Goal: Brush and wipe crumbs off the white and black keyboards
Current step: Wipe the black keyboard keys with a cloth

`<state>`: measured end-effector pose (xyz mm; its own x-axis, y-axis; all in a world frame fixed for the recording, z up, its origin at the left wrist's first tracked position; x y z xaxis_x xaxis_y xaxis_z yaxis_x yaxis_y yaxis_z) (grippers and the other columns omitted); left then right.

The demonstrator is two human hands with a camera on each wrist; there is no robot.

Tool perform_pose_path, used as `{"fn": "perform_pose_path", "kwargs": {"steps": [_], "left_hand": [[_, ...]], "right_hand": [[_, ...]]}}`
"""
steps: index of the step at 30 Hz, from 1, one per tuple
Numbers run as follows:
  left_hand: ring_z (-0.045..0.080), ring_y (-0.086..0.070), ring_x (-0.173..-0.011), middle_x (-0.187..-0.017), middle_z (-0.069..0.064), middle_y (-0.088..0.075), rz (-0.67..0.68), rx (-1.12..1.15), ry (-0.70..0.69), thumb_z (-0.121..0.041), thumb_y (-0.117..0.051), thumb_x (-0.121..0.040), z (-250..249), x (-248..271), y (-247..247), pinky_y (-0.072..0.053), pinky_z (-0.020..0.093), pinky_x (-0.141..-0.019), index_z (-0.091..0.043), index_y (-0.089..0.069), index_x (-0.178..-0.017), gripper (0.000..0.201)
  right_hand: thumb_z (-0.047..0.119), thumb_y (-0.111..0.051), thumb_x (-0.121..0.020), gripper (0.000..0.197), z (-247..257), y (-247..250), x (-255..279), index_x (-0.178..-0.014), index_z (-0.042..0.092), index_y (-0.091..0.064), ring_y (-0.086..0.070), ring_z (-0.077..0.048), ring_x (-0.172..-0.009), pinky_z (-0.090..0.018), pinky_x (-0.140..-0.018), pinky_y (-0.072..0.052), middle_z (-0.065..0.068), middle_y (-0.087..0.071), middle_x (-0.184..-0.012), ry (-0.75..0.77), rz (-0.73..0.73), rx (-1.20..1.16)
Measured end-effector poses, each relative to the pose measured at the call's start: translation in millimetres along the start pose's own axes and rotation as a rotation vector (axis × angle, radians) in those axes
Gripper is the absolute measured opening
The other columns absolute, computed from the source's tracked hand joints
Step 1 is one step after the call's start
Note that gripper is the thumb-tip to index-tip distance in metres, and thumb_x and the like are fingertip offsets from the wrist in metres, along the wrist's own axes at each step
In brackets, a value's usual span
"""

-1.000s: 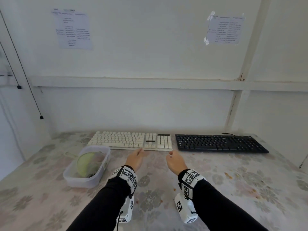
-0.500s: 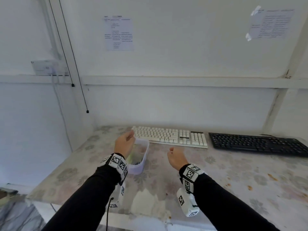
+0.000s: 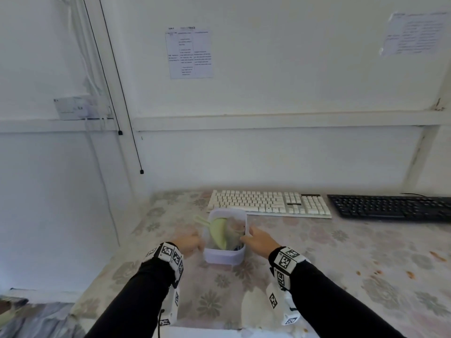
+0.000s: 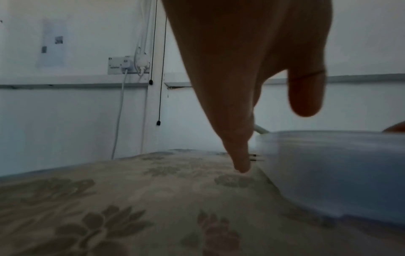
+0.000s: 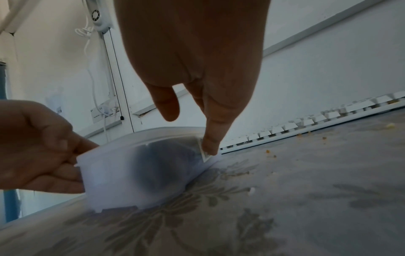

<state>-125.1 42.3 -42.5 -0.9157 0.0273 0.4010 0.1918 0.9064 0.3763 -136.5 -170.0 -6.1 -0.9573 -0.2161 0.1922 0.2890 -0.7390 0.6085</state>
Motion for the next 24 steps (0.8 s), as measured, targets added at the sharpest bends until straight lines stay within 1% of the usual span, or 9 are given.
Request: {"fn": "perform_pose_path", "kwargs": {"steps": [2, 4, 8, 11, 15, 17, 20, 22, 24], "left_hand": [[0.019, -0.038, -0.128, -0.136, 0.001, -0.041, 0.096, -0.071, -0.067, -0.019, -0.071, -0.039, -7.8, 6.7, -8.7, -0.035, 0.036, -0.102, -0.011, -0.043, -0.133, 0.098], [0.017, -0.018, -0.143, -0.153, -0.002, -0.021, 0.178, -0.081, -0.116, -0.030, -0.081, -0.045, -12.7, 10.4, -16.2, -0.024, 0.041, -0.115, -0.015, -0.014, -0.151, 0.127], [0.020, -0.028, -0.140, -0.154, -0.001, -0.027, 0.167, -0.141, -0.189, -0.044, -0.095, -0.035, -3.2, -4.4, -13.9, -0.030, 0.047, -0.113, -0.028, -0.010, -0.151, 0.144], [0.020, -0.027, -0.140, -0.154, -0.003, -0.026, 0.142, -0.193, -0.221, -0.039, -0.092, -0.035, -4.2, -3.3, -11.8, -0.031, 0.044, -0.112, -0.026, -0.007, -0.152, 0.145], [0.017, -0.036, -0.134, -0.143, -0.004, -0.040, 0.135, -0.242, -0.231, -0.033, -0.084, -0.037, -16.1, 9.1, -11.4, -0.035, 0.027, -0.101, -0.020, -0.024, -0.148, 0.126], [0.018, -0.030, -0.139, -0.144, -0.009, -0.034, 0.124, -0.225, -0.216, -0.027, -0.087, -0.045, -15.7, 8.3, -7.6, -0.032, 0.029, -0.106, -0.019, -0.022, -0.149, 0.123], [0.018, -0.031, -0.139, -0.150, -0.004, -0.035, 0.102, -0.205, -0.232, -0.039, -0.089, -0.026, -12.6, 1.0, 5.2, -0.031, 0.037, -0.112, -0.019, -0.027, -0.149, 0.139], [0.018, -0.035, -0.137, -0.146, -0.002, -0.041, 0.074, -0.222, -0.212, -0.031, -0.087, -0.034, -12.1, 2.2, 15.2, -0.032, 0.035, -0.111, -0.017, -0.035, -0.144, 0.123], [0.015, -0.036, -0.134, -0.142, -0.004, -0.043, 0.037, -0.247, -0.196, -0.014, -0.086, -0.051, -10.7, 0.6, 26.7, -0.032, 0.029, -0.106, -0.015, -0.037, -0.142, 0.103]], "right_hand": [[0.033, -0.051, -0.092, 0.061, 2.1, -7.9, 0.6, -0.144, 0.015, -0.027, -0.046, -0.025, -0.124, -0.028, -0.094, -0.038, -0.007, -0.044, -0.141, 0.002, 0.046, 0.017], [0.038, -0.057, -0.088, 0.075, 3.3, -13.2, 1.3, -0.147, 0.015, -0.017, -0.044, -0.024, -0.126, -0.027, -0.098, -0.036, -0.006, -0.043, -0.142, 0.021, 0.067, 0.017], [0.046, -0.075, -0.072, 0.105, 3.3, -17.0, 2.3, -0.148, 0.014, -0.009, -0.042, -0.019, -0.129, -0.024, -0.102, -0.036, -0.001, -0.040, -0.144, 0.051, 0.110, -0.020], [0.040, -0.080, -0.067, 0.114, 2.5, -16.0, 1.6, -0.148, 0.013, -0.004, -0.042, -0.019, -0.129, -0.023, -0.099, -0.037, -0.002, -0.039, -0.144, 0.051, 0.132, 0.054], [0.026, -0.082, -0.068, 0.097, 2.4, -14.0, -4.2, -0.142, 0.011, -0.022, -0.046, -0.022, -0.123, -0.030, -0.099, -0.041, -0.006, -0.046, -0.138, 0.037, 0.109, 0.093], [0.019, -0.081, -0.068, 0.088, 5.7, -12.7, -8.4, -0.139, 0.012, -0.029, -0.046, -0.022, -0.123, -0.028, -0.098, -0.040, -0.005, -0.048, -0.135, 0.055, 0.097, 0.064], [0.014, -0.082, -0.066, 0.088, 13.1, -16.4, -16.9, -0.138, 0.012, -0.031, -0.043, -0.021, -0.126, -0.029, -0.100, -0.038, -0.003, -0.048, -0.134, 0.091, 0.115, 0.021], [0.015, -0.083, -0.064, 0.092, 17.0, -22.4, -24.8, -0.139, 0.013, -0.031, -0.042, -0.022, -0.128, -0.034, -0.104, -0.039, -0.003, -0.047, -0.135, 0.106, 0.140, -0.002], [0.013, -0.082, -0.066, 0.091, 25.4, -28.8, -32.5, -0.140, 0.014, -0.031, -0.043, -0.021, -0.127, -0.030, -0.102, -0.038, -0.002, -0.047, -0.135, 0.129, 0.154, -0.011]]}}
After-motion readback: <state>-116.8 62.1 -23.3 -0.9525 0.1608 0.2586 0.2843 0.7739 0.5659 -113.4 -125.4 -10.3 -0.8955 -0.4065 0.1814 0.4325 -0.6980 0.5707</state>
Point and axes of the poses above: each hand's wrist, its own x-axis away from the middle knuckle, its own y-axis out of the back of the hand, z = x × y, the point moved 6 cm from there along -x, towards the middle knuckle
